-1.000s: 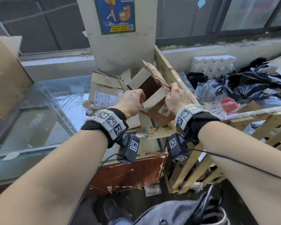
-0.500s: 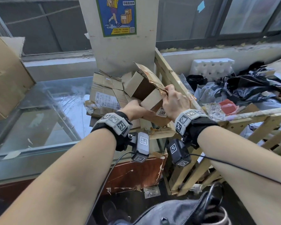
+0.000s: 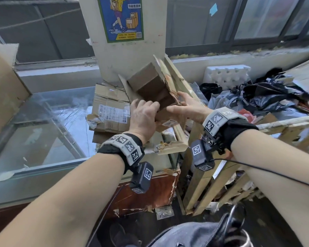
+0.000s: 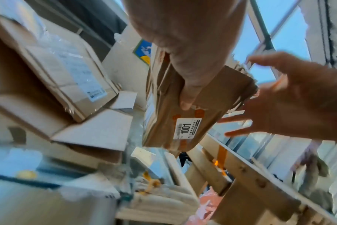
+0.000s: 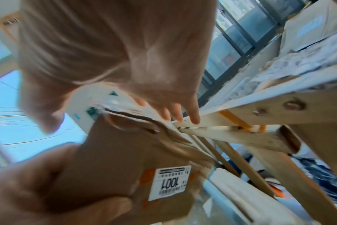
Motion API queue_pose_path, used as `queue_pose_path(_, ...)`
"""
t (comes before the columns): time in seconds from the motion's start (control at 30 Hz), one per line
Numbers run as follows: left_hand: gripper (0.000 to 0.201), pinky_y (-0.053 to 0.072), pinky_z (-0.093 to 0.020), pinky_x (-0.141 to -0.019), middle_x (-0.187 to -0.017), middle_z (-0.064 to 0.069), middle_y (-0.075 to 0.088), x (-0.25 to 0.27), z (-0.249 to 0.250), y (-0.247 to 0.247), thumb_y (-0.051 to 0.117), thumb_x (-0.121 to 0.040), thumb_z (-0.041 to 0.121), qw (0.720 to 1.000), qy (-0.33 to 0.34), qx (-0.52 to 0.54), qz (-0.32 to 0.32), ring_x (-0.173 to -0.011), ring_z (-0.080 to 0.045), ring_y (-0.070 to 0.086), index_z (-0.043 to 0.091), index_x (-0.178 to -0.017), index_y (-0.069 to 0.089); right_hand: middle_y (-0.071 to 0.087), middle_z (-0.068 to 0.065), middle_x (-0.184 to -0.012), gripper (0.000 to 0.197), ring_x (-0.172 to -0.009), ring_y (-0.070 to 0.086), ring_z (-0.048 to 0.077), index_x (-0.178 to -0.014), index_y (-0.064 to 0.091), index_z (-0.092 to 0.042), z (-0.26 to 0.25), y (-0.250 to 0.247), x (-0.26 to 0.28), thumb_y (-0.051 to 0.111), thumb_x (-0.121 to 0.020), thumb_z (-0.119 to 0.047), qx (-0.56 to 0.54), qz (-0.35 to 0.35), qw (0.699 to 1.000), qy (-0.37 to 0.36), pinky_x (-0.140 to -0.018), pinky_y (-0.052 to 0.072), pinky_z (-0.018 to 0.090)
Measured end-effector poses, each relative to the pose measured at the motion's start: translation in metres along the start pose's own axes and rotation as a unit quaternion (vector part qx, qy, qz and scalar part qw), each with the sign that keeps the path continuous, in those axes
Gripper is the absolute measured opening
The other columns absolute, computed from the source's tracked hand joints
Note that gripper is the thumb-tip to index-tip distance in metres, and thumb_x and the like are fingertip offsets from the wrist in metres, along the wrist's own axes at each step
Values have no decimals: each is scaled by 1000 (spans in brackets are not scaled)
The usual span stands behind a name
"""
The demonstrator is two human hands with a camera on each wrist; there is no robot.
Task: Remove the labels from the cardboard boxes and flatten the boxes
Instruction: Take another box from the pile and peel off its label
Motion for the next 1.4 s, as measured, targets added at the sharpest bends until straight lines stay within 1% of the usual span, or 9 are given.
queue_pose_path(0.13,26,36,-56,-104,-60,-5,53,-2,27,0,66,-62,-14,979,168,-117,8,-64,-29,57,10,-71,60,27,6,-153,107,-140,27,20,-151,6,-15,-26,-30,-7,68,-73,-54,66,159,982,-73,-116,25,40)
queue_pose_path(0.27,30,39,-51,-105,-53,-5,48,3,39,5,38,-70,-13,943,285,-173,2,-54,-25,53,9,-63,57,14,14,-156,97,-145,10,31,-151,8,-11,-66,-58,15,71,-79,-31,279,357,880,-143,-119,15,44)
queue_pose_path(0.4,27,39,-47,-107,-55,-4,52,15,34,14,55,-67,-15,914,340,-221,-34,-53,-24,55,11,-64,59,15,14,-155,90,-145,9,33,-150,12,-13,-71,-42,0,66,-77,-18,516,301,796,-97,-116,8,57)
queue_pose_path(0.53,24,37,-45,-108,-57,-3,55,20,38,13,61,-67,-11,902,357,-240,-35,-55,-23,58,12,-65,62,41,18,-135,73,-124,40,34,-144,22,-5,-67,-34,-12,57,-81,-13,591,249,767,-31,-110,21,60)
queue_pose_path(0.87,23,40,-37,-101,-61,-6,57,17,37,4,50,-70,-10,922,324,-211,-7,-59,-25,60,11,-71,60,40,20,-129,78,-113,46,35,-146,14,-7,-57,-48,-9,59,-82,-14,507,220,832,-46,-85,43,44)
queue_pose_path(1.0,22,44,-36,-99,-62,-5,59,10,23,4,62,-65,-9,938,282,-200,-22,-62,-25,64,11,-74,63,62,21,-109,30,-99,60,38,-116,48,-2,-83,-56,7,42,-92,-19,435,282,846,-125,-78,41,38)
queue_pose_path(1.13,22,38,-39,-108,-73,-10,65,2,7,7,65,-67,-10,959,216,-170,-73,-78,-28,67,9,-79,67,64,21,-109,40,-103,58,38,-108,61,-1,-83,-66,4,39,-100,-33,377,260,884,-92,-83,41,36)
queue_pose_path(1.23,43,19,-33,-115,-107,-4,66,3,-2,18,51,-79,-4,956,145,-162,-198,-114,-23,57,18,-115,61,64,20,-107,43,-103,58,37,-102,63,-2,-80,-76,0,39,-100,-37,352,261,896,-71,-83,40,35)
queue_pose_path(1.4,54,43,-20,-88,-102,-3,69,-15,-20,1,41,-76,-14,952,-98,191,-217,-109,-23,59,14,-119,60,64,18,-107,41,-101,59,37,-96,62,-5,-70,-84,0,40,-99,-39,319,279,905,-30,-77,37,33)
Point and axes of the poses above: each hand's wrist, its own x-axis away from the middle knuckle, its own y-axis out of the palm, z = x × y, the point moved 10 cm from there along -x, towards the middle knuckle
